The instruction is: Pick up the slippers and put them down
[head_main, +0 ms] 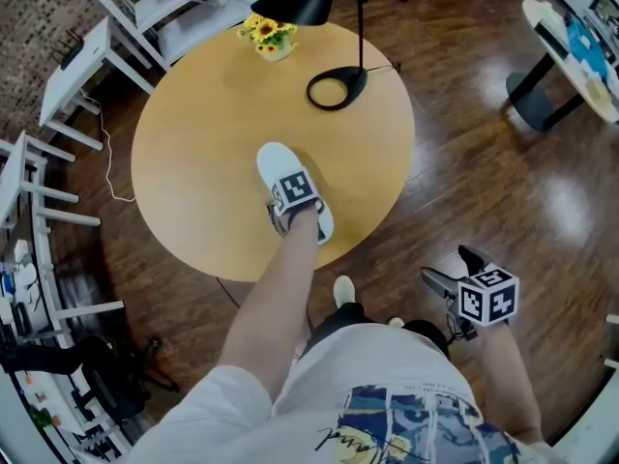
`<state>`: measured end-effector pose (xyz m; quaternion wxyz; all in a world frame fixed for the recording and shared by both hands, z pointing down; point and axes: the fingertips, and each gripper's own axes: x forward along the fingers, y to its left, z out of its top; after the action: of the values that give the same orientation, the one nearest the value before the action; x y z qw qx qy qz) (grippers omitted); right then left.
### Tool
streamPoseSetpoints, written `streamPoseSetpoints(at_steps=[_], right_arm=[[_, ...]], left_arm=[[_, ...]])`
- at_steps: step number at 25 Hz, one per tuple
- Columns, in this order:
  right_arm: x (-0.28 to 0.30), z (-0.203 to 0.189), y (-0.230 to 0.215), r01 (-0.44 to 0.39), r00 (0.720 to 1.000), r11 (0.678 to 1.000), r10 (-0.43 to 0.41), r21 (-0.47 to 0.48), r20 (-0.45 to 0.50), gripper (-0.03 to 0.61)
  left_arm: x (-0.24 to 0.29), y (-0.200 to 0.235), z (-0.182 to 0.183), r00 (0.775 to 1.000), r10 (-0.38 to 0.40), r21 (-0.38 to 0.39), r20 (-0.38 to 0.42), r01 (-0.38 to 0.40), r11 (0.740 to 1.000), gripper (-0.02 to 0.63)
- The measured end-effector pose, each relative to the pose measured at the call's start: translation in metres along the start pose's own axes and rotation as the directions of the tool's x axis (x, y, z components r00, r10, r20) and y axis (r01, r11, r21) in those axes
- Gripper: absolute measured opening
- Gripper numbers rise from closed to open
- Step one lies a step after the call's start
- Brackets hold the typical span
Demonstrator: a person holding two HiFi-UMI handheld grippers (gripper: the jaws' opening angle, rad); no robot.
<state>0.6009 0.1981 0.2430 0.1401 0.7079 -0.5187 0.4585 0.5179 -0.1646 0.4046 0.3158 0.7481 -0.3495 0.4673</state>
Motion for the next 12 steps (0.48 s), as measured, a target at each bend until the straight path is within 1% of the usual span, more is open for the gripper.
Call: streamPoseSetpoints(at_steps=[3, 6, 9, 12], right_arm=[[0.008, 0.003, 0.017, -0.057, 0.998, 0.996, 0.057, -0.063, -0.008, 0.468], [0.019, 0.003, 0.026, -0.137, 0.990, 0.980, 0.133, -0.141, -0.036, 0.468], [0.014, -0.006, 0.044, -0.198, 0.980, 0.955, 0.191, -0.220, -0.054, 0.468], [0.001, -0.032, 0.058, -0.255, 0.967, 0.923, 0.241, -0.289, -0.082, 0.466]], left_arm=[[-0.032, 0.025, 0.000, 0.998, 0.021, 0.017, 0.060, -0.022, 1.000, 0.477], [-0.061, 0.048, -0.013, 0.994, 0.041, -0.011, 0.104, -0.040, 0.999, 0.477], [-0.105, 0.077, -0.043, 0.986, 0.047, -0.065, 0.159, -0.037, 0.997, 0.477], [-0.156, 0.111, -0.095, 0.976, 0.082, -0.140, 0.202, -0.054, 0.989, 0.477]])
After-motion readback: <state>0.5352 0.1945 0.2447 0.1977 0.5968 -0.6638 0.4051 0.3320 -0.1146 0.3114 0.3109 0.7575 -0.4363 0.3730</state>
